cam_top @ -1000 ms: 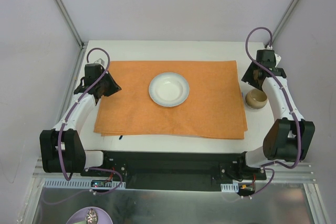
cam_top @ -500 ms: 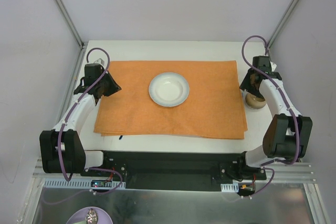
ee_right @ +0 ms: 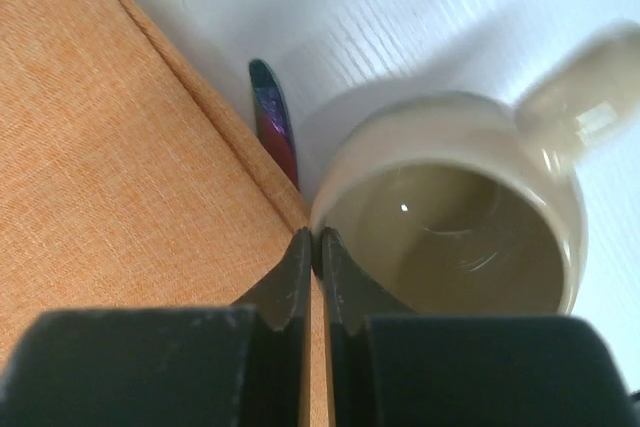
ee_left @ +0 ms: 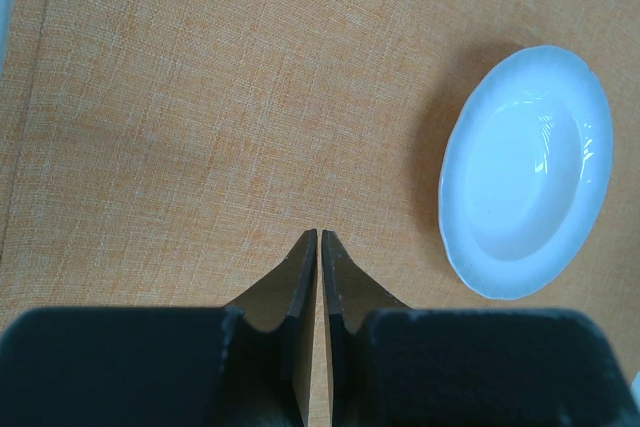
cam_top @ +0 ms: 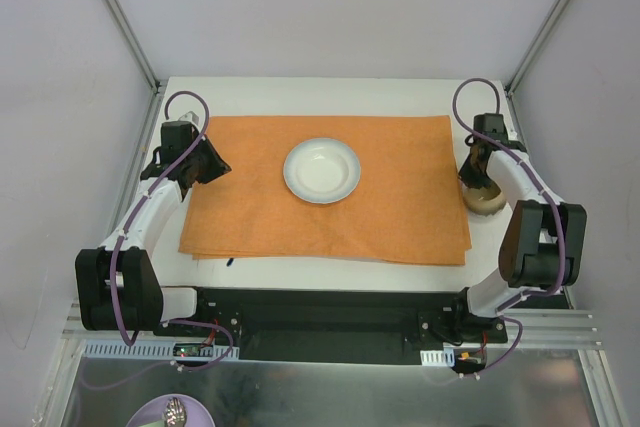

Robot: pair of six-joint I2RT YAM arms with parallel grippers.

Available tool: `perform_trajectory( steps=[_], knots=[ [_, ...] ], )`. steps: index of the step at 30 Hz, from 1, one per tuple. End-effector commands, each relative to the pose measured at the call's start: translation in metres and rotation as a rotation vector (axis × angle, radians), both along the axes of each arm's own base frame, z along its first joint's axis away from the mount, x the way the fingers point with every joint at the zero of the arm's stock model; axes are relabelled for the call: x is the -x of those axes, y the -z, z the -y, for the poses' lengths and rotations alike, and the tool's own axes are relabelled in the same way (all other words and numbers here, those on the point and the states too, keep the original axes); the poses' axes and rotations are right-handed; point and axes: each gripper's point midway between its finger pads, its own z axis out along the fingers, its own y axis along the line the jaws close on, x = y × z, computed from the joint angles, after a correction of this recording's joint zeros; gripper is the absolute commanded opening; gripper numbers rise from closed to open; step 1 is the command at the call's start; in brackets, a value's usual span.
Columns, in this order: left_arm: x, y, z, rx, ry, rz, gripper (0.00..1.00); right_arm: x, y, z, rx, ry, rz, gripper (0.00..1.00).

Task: Set the dinner table for one person
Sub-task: Pick up the cup at the center of the board, then place the cup on the napkin.

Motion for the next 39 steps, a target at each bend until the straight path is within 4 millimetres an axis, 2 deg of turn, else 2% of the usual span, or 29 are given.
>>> perform_trajectory(
  steps=[1,6,9,13,17,24,25,28,32,33,34,37,38,39],
  knots=[
    [0.002,-0.008,0.0,-0.002,0.003,0.027,0.05,0.006,0.008,0.001,-0.004,0.013,-0.036,0.01],
    [0.002,-0.007,0.0,-0.001,0.005,0.023,0.05,0.007,0.009,0.005,0.013,0.024,-0.038,0.01],
    [0.002,-0.007,0.0,-0.002,0.003,0.024,0.05,0.009,0.003,0.009,0.036,0.043,-0.017,0.01],
    [0.001,-0.007,0.0,0.001,0.003,0.024,0.05,0.01,-0.015,0.017,0.077,0.074,0.036,0.01],
    [0.001,-0.007,0.0,0.006,0.003,0.022,0.05,0.01,-0.044,0.022,0.106,0.087,0.106,0.01],
    [0.002,-0.007,0.002,0.011,0.006,0.02,0.05,-0.002,-0.089,0.027,0.147,0.055,0.198,0.01],
    [0.001,-0.007,0.002,0.012,0.007,0.019,0.05,-0.006,-0.098,0.028,0.158,0.053,0.219,0.01],
    [0.002,-0.006,0.002,0.014,0.005,0.016,0.05,-0.014,-0.109,0.028,0.169,0.024,0.249,0.01],
    [0.001,-0.006,0.002,0.017,0.003,0.017,0.04,-0.036,-0.12,0.016,0.146,-0.059,0.304,0.01],
    [0.002,-0.005,0.002,0.018,0.004,0.012,0.04,-0.041,-0.122,0.009,0.147,-0.093,0.31,0.01],
    [0.002,-0.006,0.002,0.018,0.004,0.014,0.04,-0.049,-0.114,0.004,0.151,-0.138,0.288,0.01],
    [0.002,-0.005,0.002,0.016,0.003,0.014,0.05,-0.071,-0.118,-0.005,0.167,-0.221,0.309,0.01],
    [0.002,-0.005,0.002,0.019,0.002,0.013,0.04,-0.08,-0.11,-0.015,0.158,-0.26,0.299,0.01],
    [0.002,-0.006,0.003,0.02,0.005,0.015,0.04,-0.089,-0.116,-0.022,0.149,-0.288,0.32,0.01]
  ],
)
